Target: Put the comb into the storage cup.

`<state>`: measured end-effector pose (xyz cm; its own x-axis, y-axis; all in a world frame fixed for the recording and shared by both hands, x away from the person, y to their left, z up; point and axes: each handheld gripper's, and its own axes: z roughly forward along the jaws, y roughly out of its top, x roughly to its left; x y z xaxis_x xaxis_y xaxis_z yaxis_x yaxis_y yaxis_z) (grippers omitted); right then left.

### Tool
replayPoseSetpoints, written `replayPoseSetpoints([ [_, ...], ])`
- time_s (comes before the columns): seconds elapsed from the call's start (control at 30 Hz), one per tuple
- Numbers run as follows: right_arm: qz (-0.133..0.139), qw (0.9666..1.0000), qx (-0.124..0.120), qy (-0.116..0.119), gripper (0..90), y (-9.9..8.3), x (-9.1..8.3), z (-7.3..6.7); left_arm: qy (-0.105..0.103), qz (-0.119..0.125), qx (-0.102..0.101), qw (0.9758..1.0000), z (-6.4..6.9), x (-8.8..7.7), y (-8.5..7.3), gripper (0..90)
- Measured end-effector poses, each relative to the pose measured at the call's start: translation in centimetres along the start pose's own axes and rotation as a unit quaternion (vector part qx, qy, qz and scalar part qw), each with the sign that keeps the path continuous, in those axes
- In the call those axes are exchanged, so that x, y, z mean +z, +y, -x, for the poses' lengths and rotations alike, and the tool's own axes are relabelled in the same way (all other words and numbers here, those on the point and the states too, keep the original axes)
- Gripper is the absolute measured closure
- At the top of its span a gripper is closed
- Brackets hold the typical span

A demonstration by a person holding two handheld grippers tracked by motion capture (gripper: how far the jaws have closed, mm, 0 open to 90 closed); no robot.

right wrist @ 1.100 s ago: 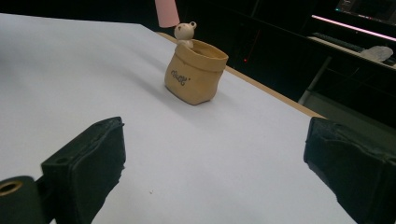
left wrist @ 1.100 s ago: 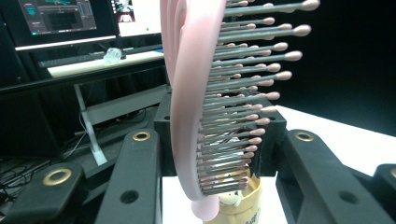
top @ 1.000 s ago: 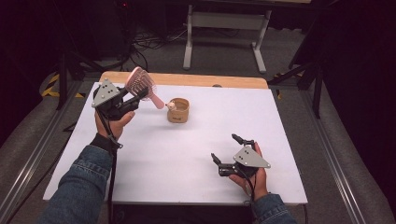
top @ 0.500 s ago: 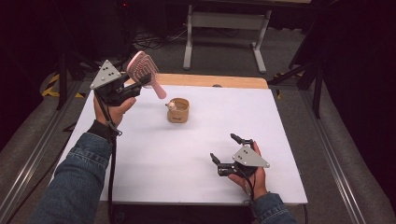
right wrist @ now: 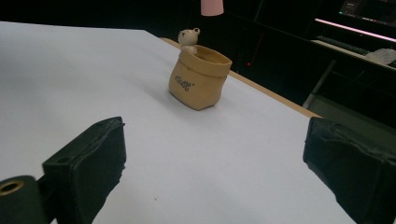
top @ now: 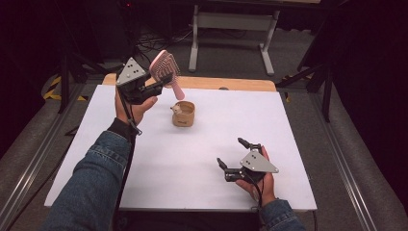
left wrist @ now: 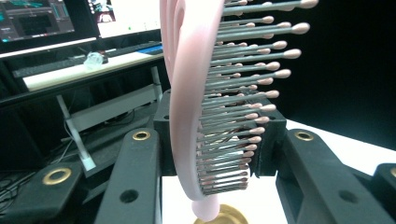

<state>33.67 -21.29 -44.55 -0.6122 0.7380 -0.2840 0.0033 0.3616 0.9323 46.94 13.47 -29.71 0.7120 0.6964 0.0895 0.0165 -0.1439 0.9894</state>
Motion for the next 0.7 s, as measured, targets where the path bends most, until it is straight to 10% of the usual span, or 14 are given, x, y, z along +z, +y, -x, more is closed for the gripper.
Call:
replayPoseSetpoints([
  [0.7, -0.005, 1.0000, -0.001, -0.001, 6.5, -0.2, -0.3, 0.1, 0.000, -0.034, -0.009, 0.9994, 1.2, 3.5, -2.9, 63.3],
])
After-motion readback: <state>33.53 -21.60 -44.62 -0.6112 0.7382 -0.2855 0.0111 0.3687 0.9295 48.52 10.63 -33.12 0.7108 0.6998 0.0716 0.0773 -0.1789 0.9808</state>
